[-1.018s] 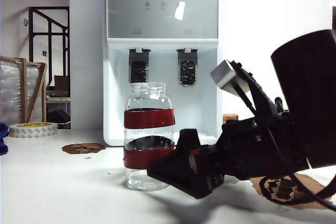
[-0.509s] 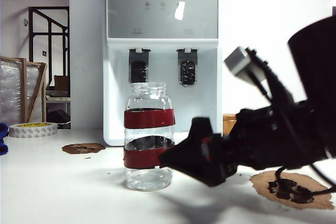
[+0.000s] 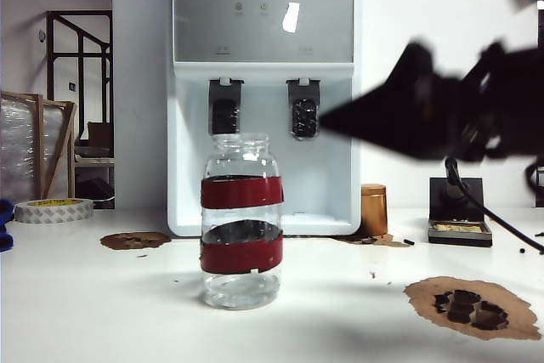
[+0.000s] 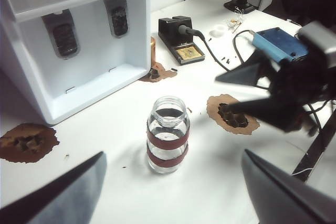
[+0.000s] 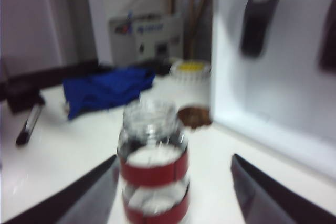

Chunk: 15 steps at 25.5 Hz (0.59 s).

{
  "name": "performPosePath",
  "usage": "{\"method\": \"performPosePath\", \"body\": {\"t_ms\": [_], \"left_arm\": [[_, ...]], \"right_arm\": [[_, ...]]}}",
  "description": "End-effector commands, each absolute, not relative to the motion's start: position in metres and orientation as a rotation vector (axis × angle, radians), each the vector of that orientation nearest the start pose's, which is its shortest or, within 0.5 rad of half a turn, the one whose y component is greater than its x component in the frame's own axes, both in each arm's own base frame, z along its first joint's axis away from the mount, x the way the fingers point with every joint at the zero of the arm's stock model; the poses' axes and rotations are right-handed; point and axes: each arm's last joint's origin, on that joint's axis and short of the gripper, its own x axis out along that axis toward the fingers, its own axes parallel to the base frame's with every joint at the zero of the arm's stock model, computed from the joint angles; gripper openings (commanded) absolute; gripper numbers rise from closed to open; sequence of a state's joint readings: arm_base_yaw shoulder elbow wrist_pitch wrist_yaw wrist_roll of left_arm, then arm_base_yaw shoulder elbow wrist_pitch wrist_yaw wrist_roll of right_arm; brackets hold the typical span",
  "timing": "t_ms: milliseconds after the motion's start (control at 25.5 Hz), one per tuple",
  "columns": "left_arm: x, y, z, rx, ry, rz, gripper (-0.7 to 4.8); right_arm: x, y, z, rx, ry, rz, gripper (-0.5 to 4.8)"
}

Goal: Pick up the water bottle with two loops of red belts, then reach the front water dispenser and gently press the gray-black baffle horizontally to get a little water.

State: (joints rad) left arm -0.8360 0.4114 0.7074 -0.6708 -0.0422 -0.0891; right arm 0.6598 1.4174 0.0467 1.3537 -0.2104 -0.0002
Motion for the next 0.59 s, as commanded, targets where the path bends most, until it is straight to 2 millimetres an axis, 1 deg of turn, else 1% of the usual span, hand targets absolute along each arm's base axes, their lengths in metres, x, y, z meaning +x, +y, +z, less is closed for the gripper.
{"method": "performPosePath", "body": {"t_ms": [39,157,196,274,391,470,509,587], "left_arm": [[0.058,-0.062,0.304,0.077,0.373,-0.767,4.14],[0.058,-0.062,0.304,0.077,0.373,-0.767,4.14],[0.057,-0.062,0.304,0.077,0.373,-0.767,4.14],[0.058,-0.062,0.304,0.077,0.373,-0.767,4.14],[0.058,-0.062,0.304,0.077,0.373,-0.767,4.14],[0.057,-0.062,0.304,0.077,0.373,-0.767,4.14],[0.058,-0.062,0.305,0.076,0.371,-0.767,4.14],[0.058,-0.062,0.305,0.077,0.372,-0.767,4.14]], "right_arm": [[0.134,0.109,0.143,0.004,-0.021,0.784,3.02],[0.130,0.103,0.146,-0.006,0.004,0.728,2.93],[0.128,0.102,0.147,-0.011,0.015,0.724,2.61],[0.125,0.099,0.150,-0.046,0.027,0.701,1.50],[0.121,0.094,0.154,-0.091,0.038,0.658,1.42],[0.118,0.089,0.159,-0.099,0.045,0.587,1.40],[0.116,0.086,0.162,-0.104,0.050,0.550,1.28],[0.113,0.081,0.168,-0.120,0.065,0.486,0.85]]}}
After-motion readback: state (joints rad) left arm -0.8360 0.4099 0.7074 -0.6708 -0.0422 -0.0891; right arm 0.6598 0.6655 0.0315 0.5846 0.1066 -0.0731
